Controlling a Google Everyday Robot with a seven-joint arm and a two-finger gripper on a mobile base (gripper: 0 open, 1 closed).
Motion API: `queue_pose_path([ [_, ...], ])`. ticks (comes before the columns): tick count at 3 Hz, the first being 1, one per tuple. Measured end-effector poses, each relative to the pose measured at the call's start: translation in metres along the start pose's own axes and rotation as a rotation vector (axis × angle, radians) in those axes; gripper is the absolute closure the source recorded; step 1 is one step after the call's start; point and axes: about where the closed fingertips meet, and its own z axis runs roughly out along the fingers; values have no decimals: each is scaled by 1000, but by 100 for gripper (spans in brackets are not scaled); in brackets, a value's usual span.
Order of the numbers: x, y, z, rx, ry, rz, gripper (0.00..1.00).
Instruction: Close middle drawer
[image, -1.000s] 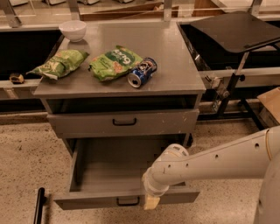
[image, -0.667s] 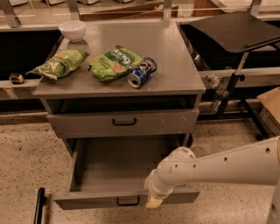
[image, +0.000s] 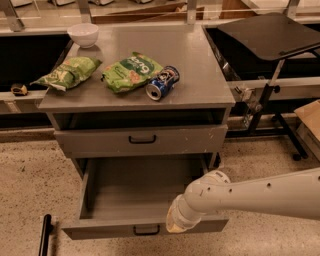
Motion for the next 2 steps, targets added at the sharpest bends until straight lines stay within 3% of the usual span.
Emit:
queue_pose_path([
  [2,13,5,40,-27,-22,-6,100],
])
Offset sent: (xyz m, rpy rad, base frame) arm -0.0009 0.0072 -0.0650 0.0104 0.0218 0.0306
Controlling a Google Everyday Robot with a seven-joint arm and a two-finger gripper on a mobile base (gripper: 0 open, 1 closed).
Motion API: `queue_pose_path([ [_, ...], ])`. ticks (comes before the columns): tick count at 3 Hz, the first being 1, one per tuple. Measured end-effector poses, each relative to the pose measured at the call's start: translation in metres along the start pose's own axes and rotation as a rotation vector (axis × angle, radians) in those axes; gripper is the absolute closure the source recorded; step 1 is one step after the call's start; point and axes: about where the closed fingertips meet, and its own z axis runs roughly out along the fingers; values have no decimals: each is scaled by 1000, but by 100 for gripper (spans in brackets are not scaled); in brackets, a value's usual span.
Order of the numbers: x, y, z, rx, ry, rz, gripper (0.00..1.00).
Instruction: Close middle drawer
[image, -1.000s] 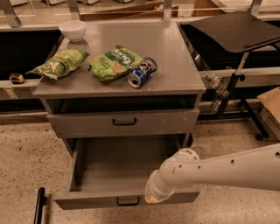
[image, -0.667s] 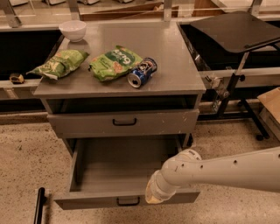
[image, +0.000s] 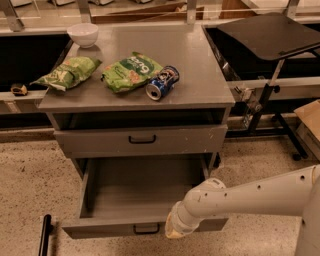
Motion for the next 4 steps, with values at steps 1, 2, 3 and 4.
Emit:
queue_pose_path([
  [1,0,0,2,0,0,-2,76],
  [2,0,0,2,0,0,-2,51],
  [3,0,0,2,0,0,-2,30],
  [4,0,0,2,0,0,-2,6],
])
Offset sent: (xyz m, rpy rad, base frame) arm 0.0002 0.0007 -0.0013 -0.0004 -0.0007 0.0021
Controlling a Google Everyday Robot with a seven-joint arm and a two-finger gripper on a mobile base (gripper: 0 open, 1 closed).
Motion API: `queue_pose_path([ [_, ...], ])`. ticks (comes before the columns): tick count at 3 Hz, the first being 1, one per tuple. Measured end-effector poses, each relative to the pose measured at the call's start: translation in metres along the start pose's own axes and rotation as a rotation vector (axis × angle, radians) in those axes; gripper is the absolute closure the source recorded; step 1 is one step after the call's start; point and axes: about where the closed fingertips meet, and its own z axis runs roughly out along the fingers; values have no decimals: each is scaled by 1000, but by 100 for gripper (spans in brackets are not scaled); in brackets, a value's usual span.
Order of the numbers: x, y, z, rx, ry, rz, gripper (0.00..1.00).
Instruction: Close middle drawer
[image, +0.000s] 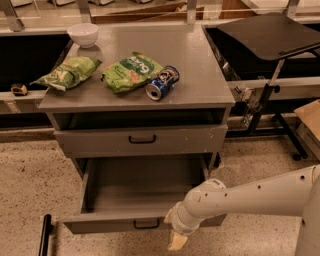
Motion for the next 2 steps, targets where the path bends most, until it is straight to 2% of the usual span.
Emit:
queue_pose_path([
  [1,0,0,0,0,0,0,0],
  [2,0,0,0,0,0,0,0],
])
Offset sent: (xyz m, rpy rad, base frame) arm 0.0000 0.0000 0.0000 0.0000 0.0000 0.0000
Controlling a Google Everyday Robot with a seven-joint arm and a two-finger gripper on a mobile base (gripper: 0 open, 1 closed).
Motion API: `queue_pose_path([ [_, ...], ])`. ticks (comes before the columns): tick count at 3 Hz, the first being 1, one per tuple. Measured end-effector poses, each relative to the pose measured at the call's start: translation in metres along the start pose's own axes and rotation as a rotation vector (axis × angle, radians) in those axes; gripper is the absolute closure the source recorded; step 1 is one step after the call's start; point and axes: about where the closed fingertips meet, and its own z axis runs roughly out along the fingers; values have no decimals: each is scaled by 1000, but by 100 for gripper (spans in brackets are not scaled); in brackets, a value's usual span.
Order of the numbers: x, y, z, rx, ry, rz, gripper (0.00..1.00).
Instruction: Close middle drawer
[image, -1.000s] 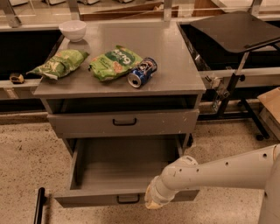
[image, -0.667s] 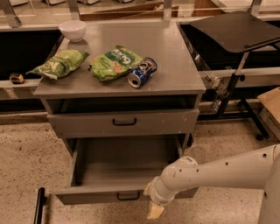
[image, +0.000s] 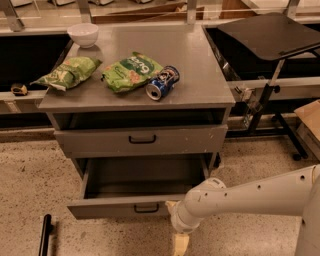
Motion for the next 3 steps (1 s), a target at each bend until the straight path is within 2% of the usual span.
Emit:
queue_pose_path([
  [1,3,-1,3,-14,-22,-2,18],
  [2,14,-17,7,39,-102,-5,41],
  [3,34,-34,9,136,-138,-15,65],
])
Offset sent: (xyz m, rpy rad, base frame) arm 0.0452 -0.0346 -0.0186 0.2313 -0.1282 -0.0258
